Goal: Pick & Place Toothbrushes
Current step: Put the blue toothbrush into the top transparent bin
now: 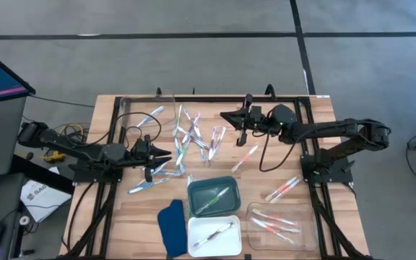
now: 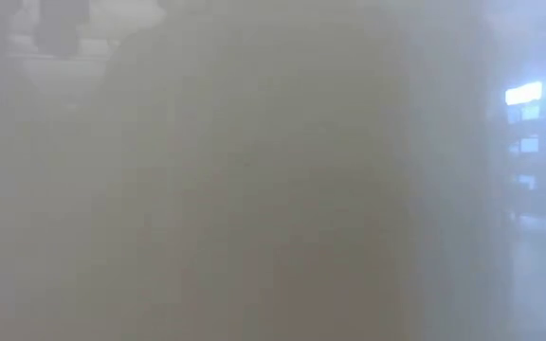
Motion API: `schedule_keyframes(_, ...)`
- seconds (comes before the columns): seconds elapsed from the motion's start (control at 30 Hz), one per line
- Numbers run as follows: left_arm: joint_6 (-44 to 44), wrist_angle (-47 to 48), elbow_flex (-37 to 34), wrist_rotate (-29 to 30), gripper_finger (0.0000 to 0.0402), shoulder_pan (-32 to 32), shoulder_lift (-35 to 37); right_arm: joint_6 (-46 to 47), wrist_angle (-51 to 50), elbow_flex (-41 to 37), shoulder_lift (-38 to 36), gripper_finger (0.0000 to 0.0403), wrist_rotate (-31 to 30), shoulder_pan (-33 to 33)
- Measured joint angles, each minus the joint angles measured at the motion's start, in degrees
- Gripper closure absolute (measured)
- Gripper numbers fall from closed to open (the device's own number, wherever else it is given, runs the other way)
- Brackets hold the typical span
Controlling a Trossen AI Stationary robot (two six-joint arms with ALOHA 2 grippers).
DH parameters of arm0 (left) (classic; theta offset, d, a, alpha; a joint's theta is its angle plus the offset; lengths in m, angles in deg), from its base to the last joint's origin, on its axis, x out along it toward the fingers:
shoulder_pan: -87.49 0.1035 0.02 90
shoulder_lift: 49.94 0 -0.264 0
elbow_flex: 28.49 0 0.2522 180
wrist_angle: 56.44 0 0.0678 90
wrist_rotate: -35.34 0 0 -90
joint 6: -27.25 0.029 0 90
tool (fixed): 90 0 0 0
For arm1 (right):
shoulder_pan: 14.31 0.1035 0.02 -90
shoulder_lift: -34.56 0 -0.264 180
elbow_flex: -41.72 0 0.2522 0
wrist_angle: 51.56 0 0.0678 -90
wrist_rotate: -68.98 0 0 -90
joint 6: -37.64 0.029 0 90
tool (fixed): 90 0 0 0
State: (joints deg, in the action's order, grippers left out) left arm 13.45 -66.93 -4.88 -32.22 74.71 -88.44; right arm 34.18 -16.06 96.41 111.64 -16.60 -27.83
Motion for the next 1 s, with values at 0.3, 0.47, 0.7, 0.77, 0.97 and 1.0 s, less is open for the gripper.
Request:
schedule_keyframes(0.3, -3.55, -0.95, 0.02, -0.56, 0.0307, -0.05, -0.01, 0.01, 2.66, 0.02, 0.02, 0.0397, 0.01, 0.39)
schedule_keyframes(0.47, -4.38, -1.78, 0.04, -6.53, 0.0307, -0.04, -0.02, 0.02, 2.14, 0.02, 0.02, 0.0397, 0.02, 0.26)
schedule_keyframes(0.7, -6.74, -1.90, 0.04, -12.74, 0.0307, -0.04, -0.02, 0.02, 1.74, 0.02, 0.02, 0.0397, 0.02, 0.26)
schedule_keyframes(0.77, -9.40, -1.93, 0.04, -17.03, 0.0307, -0.04, -0.03, 0.02, 1.71, 0.02, 0.02, 0.0397, 0.02, 0.33)
schedule_keyframes(0.97, -17.51, -1.42, 0.09, -23.78, 0.0307, -0.52, -4.07, 0.37, 1.11, 0.02, 0.04, 0.0397, 0.02, 0.33)
schedule_keyframes(1.0, -18.50, -0.73, 0.09, -24.21, 0.0307, -0.94, -5.26, 0.42, 0.97, 0.02, 0.04, 0.0397, 0.02, 0.33)
